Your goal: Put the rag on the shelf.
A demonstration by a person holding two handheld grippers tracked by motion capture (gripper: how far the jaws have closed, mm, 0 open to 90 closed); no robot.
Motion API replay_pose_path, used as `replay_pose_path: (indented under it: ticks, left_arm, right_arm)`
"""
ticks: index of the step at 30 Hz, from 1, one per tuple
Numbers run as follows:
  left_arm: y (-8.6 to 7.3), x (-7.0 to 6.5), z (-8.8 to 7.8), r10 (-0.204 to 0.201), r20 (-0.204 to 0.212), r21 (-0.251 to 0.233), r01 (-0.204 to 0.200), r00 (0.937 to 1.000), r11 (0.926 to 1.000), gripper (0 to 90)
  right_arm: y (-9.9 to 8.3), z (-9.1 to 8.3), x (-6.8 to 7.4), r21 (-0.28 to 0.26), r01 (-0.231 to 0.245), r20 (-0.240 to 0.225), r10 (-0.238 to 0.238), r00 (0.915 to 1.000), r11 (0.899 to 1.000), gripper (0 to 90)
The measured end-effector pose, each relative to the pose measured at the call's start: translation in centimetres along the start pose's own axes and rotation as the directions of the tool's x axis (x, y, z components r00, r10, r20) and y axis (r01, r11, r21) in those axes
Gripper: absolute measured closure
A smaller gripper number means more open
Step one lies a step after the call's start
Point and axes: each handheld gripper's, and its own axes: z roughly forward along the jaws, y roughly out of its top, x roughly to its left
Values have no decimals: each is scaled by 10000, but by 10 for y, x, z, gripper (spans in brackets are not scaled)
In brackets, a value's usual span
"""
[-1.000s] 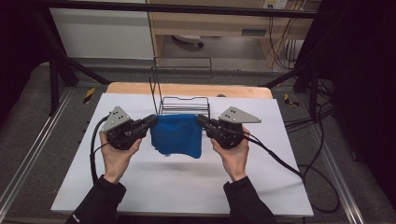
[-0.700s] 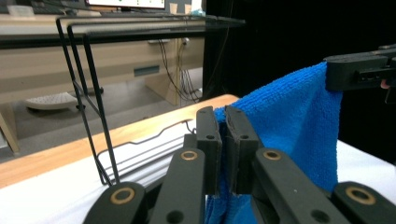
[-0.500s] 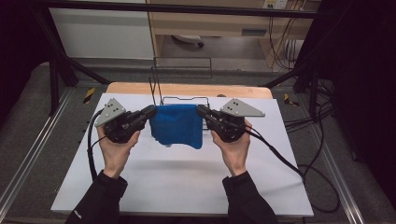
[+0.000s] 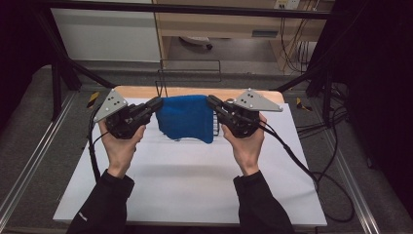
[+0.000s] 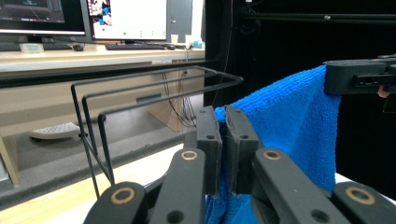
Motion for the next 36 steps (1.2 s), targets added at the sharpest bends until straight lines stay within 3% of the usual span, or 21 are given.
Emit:
replay_pose_path:
  ticks: [20, 36]
  left_arm:
    - [35, 9, 9, 76, -141, -700, -85, 9999, 9975, 856]
    - [64, 11, 23, 229, -166, -1177, -247, 9996, 9927, 857]
  right_arm:
    - [32, 7, -7, -404, 410, 344, -396, 9986, 9983, 862]
    - [58, 10, -19, -941, 489, 679, -426, 9968, 9944, 863]
